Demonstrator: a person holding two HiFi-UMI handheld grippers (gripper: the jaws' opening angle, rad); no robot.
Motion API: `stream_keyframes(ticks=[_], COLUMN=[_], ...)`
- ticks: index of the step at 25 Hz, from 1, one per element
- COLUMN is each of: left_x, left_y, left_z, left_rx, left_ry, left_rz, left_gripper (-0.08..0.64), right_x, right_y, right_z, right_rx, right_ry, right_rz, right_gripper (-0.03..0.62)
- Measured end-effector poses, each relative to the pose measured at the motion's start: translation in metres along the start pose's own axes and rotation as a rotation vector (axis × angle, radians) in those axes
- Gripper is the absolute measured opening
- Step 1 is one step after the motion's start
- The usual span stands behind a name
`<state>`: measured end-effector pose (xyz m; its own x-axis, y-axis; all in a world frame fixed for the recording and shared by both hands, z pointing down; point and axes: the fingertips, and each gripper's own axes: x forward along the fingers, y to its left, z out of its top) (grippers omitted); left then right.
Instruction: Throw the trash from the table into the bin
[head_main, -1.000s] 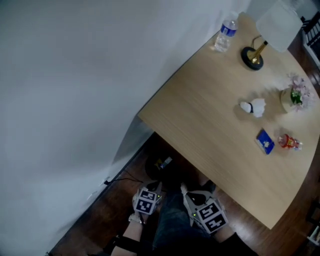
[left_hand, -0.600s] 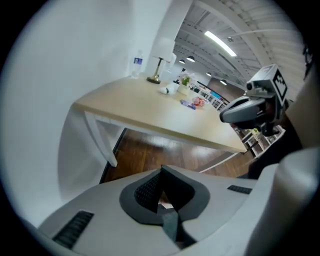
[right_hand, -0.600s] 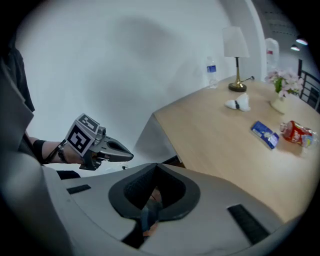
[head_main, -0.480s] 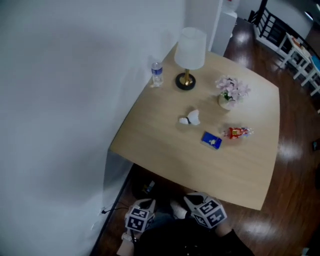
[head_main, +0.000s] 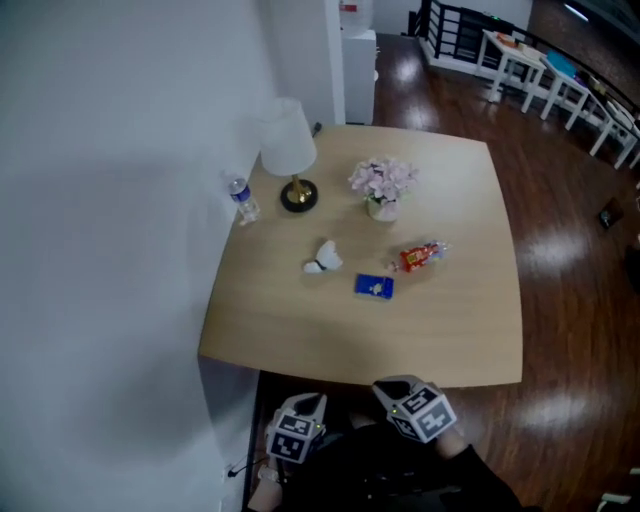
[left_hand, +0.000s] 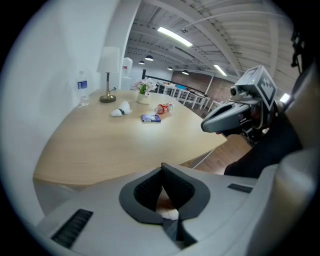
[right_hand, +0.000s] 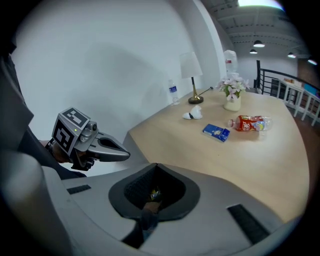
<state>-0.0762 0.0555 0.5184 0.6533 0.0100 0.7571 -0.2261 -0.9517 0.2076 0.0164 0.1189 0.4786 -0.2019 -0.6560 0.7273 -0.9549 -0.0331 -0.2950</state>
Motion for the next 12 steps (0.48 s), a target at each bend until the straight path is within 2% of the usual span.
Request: stream_keyframes(ticks=[5, 9, 12], left_x=[0.023, 0.047, 0.07], left_y=[0.003, 0.004, 0.004], left_z=[0.023, 0.048, 0.076], left_rx=[0.099, 0.178, 0.251], left_ry=[0.01, 0.049, 0.078], left_rz=[-0.068, -0.105, -0.124], left_gripper=[0.0, 0.0, 0.0], right_x=[-0.007, -0.01, -0.009], right_y=[-0.014, -0.034, -0.06], right_z=[-0.005, -0.015, -0.007], right_rx=[0.075, 0.128, 0.149], right_ry=[-0.037, -0.024, -0.025], right_rz=[-0.077, -0.095, -0.096], right_gripper=[0.005, 0.005, 0.005])
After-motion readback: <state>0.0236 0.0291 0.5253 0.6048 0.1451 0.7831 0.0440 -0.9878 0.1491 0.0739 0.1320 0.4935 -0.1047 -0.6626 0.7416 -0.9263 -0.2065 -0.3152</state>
